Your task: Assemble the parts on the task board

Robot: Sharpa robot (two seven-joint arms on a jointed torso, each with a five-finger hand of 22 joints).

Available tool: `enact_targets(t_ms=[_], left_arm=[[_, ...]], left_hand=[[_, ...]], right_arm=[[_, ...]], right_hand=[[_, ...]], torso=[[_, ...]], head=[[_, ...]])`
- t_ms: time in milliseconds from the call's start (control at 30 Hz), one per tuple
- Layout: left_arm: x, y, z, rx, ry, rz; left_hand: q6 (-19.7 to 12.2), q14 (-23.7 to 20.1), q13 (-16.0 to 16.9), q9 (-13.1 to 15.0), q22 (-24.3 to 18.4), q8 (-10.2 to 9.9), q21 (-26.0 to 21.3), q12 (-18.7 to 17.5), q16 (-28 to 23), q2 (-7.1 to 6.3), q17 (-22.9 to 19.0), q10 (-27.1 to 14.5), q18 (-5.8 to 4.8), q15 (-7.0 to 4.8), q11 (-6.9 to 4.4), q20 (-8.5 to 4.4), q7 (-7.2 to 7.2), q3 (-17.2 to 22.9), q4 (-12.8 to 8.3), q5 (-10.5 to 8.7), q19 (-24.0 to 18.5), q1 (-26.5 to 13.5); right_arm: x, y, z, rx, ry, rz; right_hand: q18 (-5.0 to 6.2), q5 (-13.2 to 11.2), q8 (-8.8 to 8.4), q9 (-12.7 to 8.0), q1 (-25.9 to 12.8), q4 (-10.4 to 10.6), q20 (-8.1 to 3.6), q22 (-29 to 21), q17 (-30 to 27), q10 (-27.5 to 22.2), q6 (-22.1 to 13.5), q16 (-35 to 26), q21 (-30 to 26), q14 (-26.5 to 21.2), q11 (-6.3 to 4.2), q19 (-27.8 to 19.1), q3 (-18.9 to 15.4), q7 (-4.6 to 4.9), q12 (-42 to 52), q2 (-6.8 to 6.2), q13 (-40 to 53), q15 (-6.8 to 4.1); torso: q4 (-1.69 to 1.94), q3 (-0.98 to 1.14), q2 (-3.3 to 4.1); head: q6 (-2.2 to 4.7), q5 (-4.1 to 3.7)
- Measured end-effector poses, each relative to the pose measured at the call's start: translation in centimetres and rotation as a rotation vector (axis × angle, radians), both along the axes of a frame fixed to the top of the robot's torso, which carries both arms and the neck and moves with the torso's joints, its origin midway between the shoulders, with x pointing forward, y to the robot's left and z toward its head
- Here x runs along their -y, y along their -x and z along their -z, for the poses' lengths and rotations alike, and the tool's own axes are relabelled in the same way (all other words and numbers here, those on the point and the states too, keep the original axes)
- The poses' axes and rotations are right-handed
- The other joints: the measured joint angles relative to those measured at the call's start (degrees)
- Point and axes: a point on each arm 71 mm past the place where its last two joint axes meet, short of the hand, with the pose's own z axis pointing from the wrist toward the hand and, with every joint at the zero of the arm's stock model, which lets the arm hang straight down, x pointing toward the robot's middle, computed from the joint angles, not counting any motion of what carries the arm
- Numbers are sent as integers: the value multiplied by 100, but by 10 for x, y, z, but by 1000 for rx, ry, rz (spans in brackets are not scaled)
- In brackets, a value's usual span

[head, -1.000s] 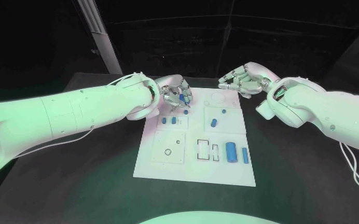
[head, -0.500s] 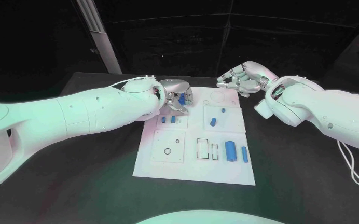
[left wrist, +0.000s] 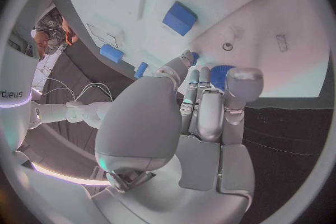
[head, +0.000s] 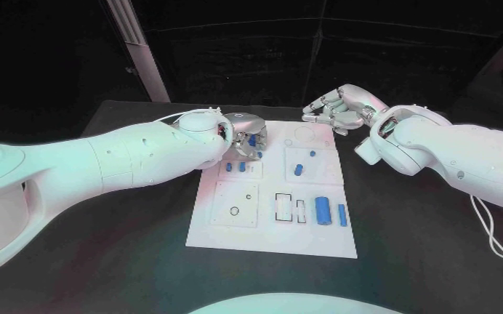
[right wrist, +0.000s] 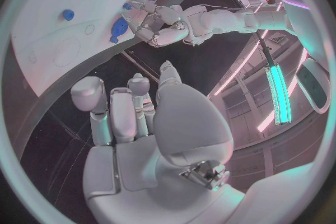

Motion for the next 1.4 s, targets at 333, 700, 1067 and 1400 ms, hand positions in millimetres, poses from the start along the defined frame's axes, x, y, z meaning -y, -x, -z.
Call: enact_targets(t_ms=[333,700,1067,1400], left_arm=[[2,0,4,-5,-18,3],[5,0,4,-6,-22,7],[5,-1,4,-7,-24,5],[-5,1,-3,14,16,-11]], left_hand=[[170,21,0,-25,194,-49,170,-157,24,23,-40,240,1,-21,-46,-18,-28,190,-33,0,18,-23],[327,20,2,-31,407,-112,358,-350,48,49,-96,464,-85,-65,-76,-38,-58,387,-71,0,38,-49],[621,20,3,-25,722,-159,645,-593,68,81,-175,840,-85,-105,-124,-60,-71,800,-197,-29,59,-82],[671,20,8,-13,888,-215,769,-732,91,103,-200,948,-173,-105,-137,-78,-60,927,-281,-31,78,-104]], right_arm=[[-1,0,0,0,0,-2],[-2,0,0,1,-1,-3],[-2,0,0,1,-1,-4],[0,-2,1,2,2,1]], right_hand=[[0,0,0,0,0,0,0,3,6,0,0,0,0,0,0,0,0,0,0,0,11,0],[0,0,0,3,0,0,0,5,11,0,0,0,0,0,0,0,0,0,0,0,15,0],[0,0,0,4,0,0,0,4,10,0,0,0,0,0,0,0,0,0,0,0,15,0],[0,0,0,3,0,-16,0,4,9,0,0,1,0,0,0,0,-16,0,0,0,27,0]], torso=[[4,1,-2],[7,1,-4],[7,2,-4],[20,-2,-15]], head=[[-11,-7],[-22,-6],[-19,-17],[5,-42]])
